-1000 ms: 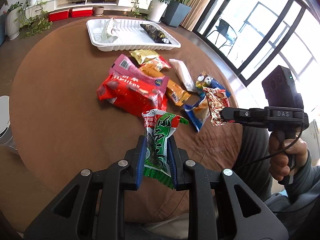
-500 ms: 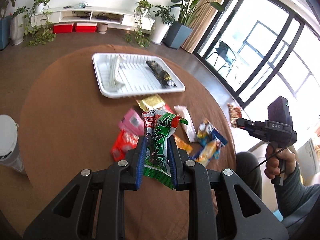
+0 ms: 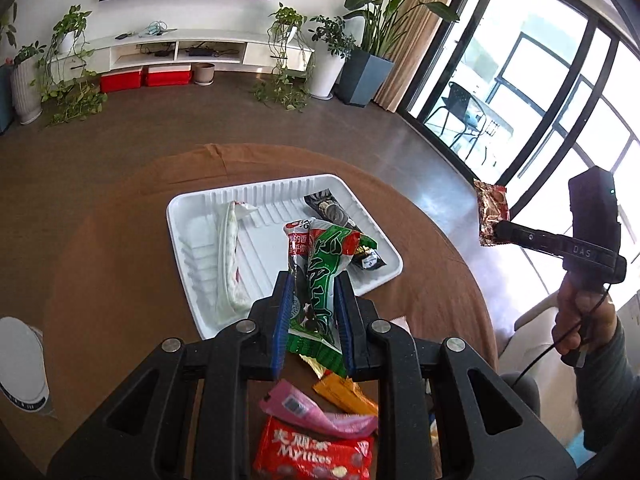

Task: Organize snacks
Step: 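Carry the green packet and red-gold wrapper into the white tray with both tools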

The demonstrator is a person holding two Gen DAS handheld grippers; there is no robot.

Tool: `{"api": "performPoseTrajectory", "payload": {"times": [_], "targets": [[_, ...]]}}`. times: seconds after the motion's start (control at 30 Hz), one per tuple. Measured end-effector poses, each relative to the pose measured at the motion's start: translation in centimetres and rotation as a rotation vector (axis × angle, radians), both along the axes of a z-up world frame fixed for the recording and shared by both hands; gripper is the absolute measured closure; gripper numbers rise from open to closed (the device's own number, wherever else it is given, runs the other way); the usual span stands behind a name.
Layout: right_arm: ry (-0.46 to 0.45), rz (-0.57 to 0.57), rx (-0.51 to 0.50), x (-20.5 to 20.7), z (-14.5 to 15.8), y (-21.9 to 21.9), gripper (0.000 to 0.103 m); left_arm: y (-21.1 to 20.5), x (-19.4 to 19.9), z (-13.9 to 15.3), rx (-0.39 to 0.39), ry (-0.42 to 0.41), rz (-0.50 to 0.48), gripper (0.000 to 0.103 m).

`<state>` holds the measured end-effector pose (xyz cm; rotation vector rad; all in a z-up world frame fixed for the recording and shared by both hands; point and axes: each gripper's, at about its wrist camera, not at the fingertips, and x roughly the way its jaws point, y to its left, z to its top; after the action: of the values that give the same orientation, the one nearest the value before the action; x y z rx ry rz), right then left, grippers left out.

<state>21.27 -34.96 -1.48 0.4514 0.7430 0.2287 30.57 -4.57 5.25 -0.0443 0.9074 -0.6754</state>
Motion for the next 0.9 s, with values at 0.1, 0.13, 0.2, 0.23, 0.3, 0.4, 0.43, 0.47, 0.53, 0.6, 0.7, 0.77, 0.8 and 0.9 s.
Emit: {"api": "performPoseTrajectory", "payload": {"times": [0.1, 0.13, 0.2, 0.23, 0.3, 0.4, 0.43, 0.47, 0.53, 0.6, 0.7, 0.77, 0.8, 0.9], "targets": [[0.03, 0.055, -0.038, 3.7, -0.2, 1.6, 0.089, -2.2, 2.8, -0.8, 0.016, 0.02, -0.006, 0.084], [0.046, 0.073, -0.042, 4.9, -0.6, 2.2, 0.089, -2.7, 3.8, -1.2, 0.021, 0.03, -0.001, 0.084], [0.069, 0.094, -0.049, 6.5, -1.4, 3.1, 0.089, -3.6, 5.3, -2.4, 0.025, 0.053, 0.006, 0.084], [0.087, 0.113, -0.052, 7.4, -2.0, 3.5, 0.089, -4.0, 6.1, -3.2, 0.032, 0.066, 0.011, 0.084], [0.124, 0.138, -0.058, 9.1, -3.1, 4.2, 0.089, -4.8, 7.3, -4.8, 0.054, 0.085, 0.02, 0.084], [0.166, 0.156, -0.086, 10.1, -4.9, 5.6, 0.089, -5.2, 7.9, -7.3, 0.07, 0.108, 0.026, 0.084], [0.177, 0.165, -0.093, 10.6, -5.4, 5.9, 0.089, -5.5, 8.3, -8.1, 0.076, 0.114, 0.027, 0.084], [0.191, 0.173, -0.102, 11.2, -6.0, 6.2, 0.089, -5.6, 8.4, -8.7, 0.082, 0.118, 0.028, 0.084], [0.216, 0.192, -0.113, 11.9, -6.9, 6.7, 0.089, -5.9, 8.6, -9.9, 0.093, 0.131, 0.029, 0.084], [0.248, 0.211, -0.134, 12.6, -8.1, 7.1, 0.089, -6.2, 8.9, -10.6, 0.104, 0.134, 0.031, 0.084], [0.284, 0.215, -0.142, 13.4, -9.3, 7.3, 0.089, -6.8, 9.2, -11.4, 0.134, 0.131, 0.024, 0.083], [0.302, 0.209, -0.136, 13.6, -10.2, 7.1, 0.089, -7.0, 9.4, -12.0, 0.147, 0.133, 0.022, 0.083], [0.312, 0.207, -0.135, 13.7, -10.6, 7.0, 0.089, -7.2, 9.3, -12.2, 0.151, 0.136, 0.023, 0.083], [0.331, 0.208, -0.148, 13.3, -11.3, 7.2, 0.089, -7.1, 9.6, -13.3, 0.159, 0.146, 0.022, 0.083]]}}
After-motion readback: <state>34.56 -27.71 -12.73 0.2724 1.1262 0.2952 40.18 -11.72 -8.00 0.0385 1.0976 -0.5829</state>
